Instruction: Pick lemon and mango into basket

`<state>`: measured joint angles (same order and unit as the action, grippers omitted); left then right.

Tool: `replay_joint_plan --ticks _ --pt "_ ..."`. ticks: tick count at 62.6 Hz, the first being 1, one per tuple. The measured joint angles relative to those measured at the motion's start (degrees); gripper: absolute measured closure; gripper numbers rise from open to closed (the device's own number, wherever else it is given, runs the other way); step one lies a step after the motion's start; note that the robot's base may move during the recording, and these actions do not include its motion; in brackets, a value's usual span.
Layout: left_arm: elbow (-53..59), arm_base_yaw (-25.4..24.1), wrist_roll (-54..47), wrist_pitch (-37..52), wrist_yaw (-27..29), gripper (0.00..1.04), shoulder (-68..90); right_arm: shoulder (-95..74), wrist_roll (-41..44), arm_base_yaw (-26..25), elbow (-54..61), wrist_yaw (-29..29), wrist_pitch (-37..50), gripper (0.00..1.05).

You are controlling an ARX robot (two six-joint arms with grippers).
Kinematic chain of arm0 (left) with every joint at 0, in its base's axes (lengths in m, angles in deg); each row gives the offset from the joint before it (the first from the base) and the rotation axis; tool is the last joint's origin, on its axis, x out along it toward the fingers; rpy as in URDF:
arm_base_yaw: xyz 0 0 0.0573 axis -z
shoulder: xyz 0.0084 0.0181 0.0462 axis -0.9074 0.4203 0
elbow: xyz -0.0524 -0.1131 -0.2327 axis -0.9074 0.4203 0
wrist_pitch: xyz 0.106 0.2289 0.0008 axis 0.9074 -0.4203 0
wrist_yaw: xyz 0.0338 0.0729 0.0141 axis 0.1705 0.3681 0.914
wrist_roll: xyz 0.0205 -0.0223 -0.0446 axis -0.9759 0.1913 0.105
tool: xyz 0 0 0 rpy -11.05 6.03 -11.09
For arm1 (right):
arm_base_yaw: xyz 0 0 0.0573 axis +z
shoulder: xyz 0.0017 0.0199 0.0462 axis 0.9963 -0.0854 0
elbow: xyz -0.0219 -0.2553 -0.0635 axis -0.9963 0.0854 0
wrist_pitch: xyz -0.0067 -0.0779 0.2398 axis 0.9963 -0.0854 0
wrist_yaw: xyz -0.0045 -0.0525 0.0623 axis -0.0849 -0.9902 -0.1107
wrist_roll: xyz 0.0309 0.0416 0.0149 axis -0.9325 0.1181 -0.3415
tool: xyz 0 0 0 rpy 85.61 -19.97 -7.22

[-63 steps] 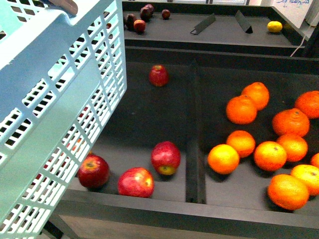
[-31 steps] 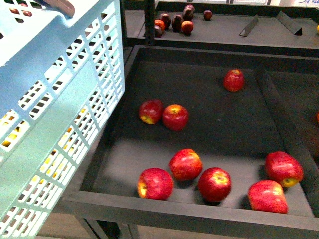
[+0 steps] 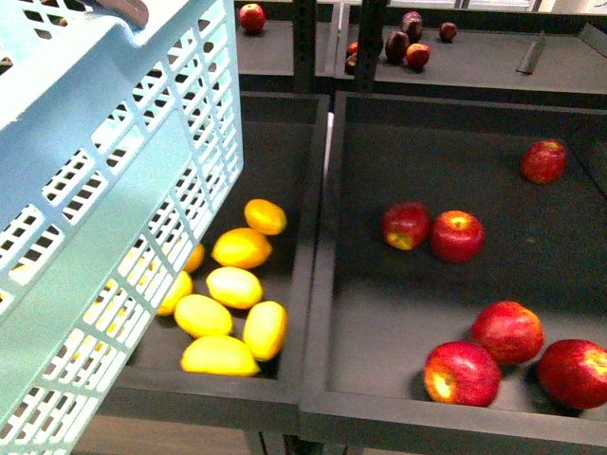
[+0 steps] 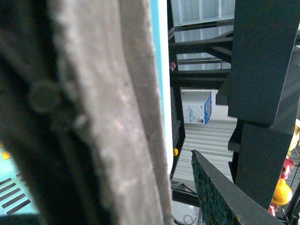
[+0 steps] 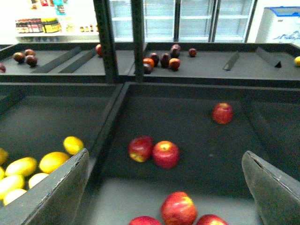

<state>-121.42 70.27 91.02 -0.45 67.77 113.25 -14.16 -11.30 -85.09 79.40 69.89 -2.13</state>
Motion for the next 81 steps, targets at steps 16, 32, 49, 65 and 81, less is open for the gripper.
replay_joint_plan --ticks 16,32,49,65,81 --pt "0.02 0.0 0.04 -0.04 -0.07 0.76 -0.04 0.02 0.0 0.02 0.0 0.02 0.0 0.09" --pt "0.0 0.0 -0.07 -0.04 0.11 0.76 0.0 0.0 0.02 0.02 0.0 0.0 0.02 0.09" --pt "0.0 0.0 -0.13 -0.04 0.17 0.76 -0.02 -0.04 0.0 0.04 0.0 -0.02 0.0 0.09" --pt "0.0 -0.55 -0.31 -0.04 1.81 0.76 0.09 0.0 0.02 -0.04 0.0 0.44 0.02 0.09" --pt "-5.64 6.19 -38.14 0.79 6.51 0.76 10.12 0.0 0.0 -0.04 0.0 0.17 0.02 0.09"
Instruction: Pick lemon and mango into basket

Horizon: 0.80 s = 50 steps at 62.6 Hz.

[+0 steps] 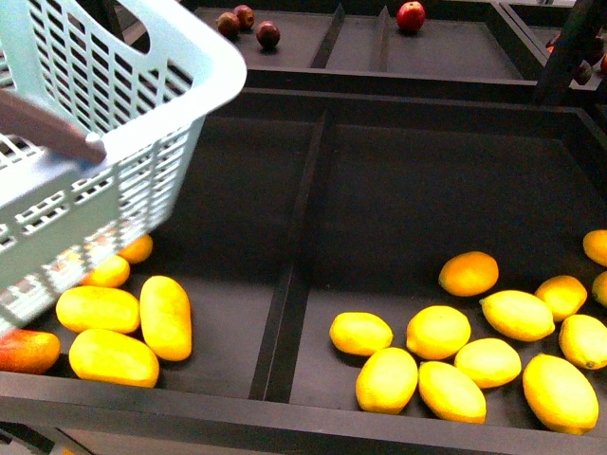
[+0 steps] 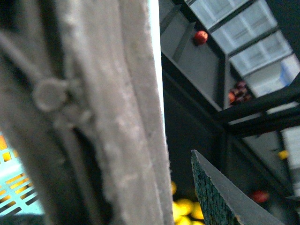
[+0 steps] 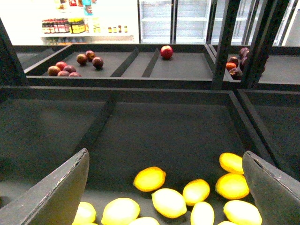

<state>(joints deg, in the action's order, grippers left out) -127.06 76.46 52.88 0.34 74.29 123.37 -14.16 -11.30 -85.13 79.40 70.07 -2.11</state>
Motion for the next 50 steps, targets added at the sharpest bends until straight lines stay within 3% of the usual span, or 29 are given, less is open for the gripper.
replay_joint_plan --ticks 3,9,34,50 --pt "-2.08 1.18 -6.05 1.77 0.98 0.76 3.13 0.0 0.0 0.0 0.0 -0.02 0.0 0.09" --pt "-6.6 4.0 -9.07 4.09 -0.22 0.76 8.31 0.0 0.0 0.0 0.0 -0.13 0.0 0.09" --pt "-20.33 16.24 1.14 -3.19 -12.74 0.76 23.98 0.0 0.0 0.0 0.0 -0.13 0.0 0.09" --pt "-20.09 17.25 0.42 -6.62 -12.33 0.76 22.8 0.0 0.0 0.0 0.0 -0.11 0.0 0.09"
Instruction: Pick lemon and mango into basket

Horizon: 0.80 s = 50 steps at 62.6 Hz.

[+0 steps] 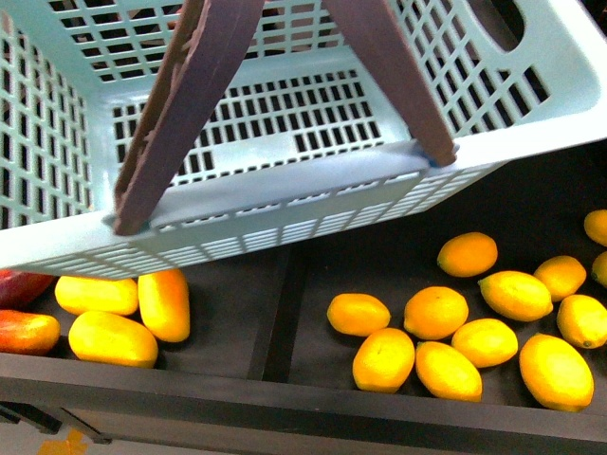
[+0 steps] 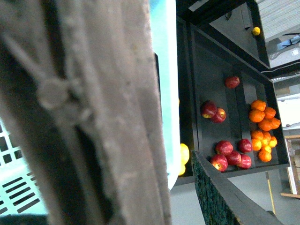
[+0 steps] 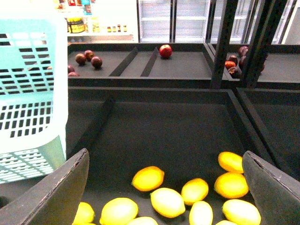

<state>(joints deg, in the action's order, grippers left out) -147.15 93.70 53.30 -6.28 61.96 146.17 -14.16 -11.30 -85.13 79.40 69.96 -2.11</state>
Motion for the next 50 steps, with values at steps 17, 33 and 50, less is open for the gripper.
replay_joint_plan --ticks 17,33,50 --pt "0.0 0.02 -0.96 0.0 -0.59 0.76 -0.87 -2.23 -3.17 1.29 -1.68 -5.66 -4.76 0.09" --pt "0.04 0.2 -0.96 0.0 -0.66 0.76 -0.9 -34.77 -17.2 -14.86 -6.05 -2.6 6.29 0.09" --pt "0.04 0.13 -1.01 0.0 -0.28 0.76 -0.92 -90.27 -11.02 -22.43 -19.3 0.76 34.05 0.09"
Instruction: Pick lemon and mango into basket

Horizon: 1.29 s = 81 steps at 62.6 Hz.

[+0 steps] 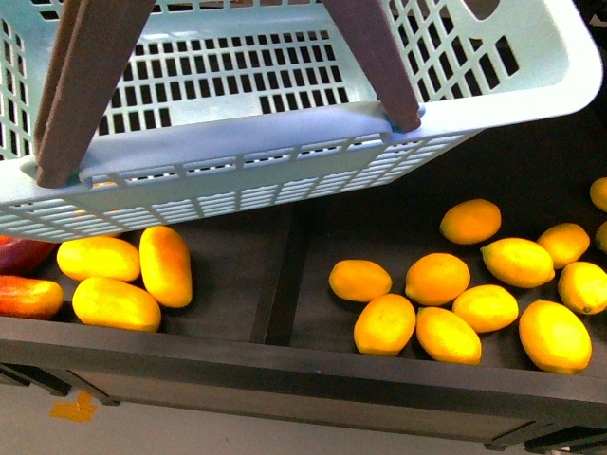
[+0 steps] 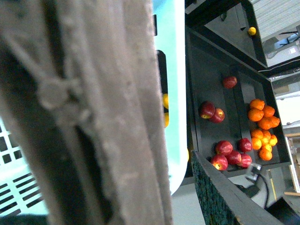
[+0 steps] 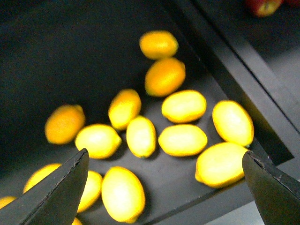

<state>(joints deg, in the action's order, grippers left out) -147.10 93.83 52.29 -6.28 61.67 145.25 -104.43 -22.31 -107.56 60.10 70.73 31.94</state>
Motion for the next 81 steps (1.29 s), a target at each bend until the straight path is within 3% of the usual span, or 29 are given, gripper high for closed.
replay_joint_plan --ticks 16,48,81 --pt "0.0 0.02 0.0 0.0 -0.22 0.76 0.0 -25.09 -7.1 -0.17 -19.89 -2.47 -4.87 0.09" --pt "0.0 0.04 0.0 0.0 -0.28 0.76 0.0 -46.93 -20.61 2.43 -52.83 -5.18 -21.49 0.09" --pt "0.0 0.02 0.0 0.0 -0.07 0.76 0.0 -56.28 -22.49 2.58 -66.18 -6.6 -28.74 0.09"
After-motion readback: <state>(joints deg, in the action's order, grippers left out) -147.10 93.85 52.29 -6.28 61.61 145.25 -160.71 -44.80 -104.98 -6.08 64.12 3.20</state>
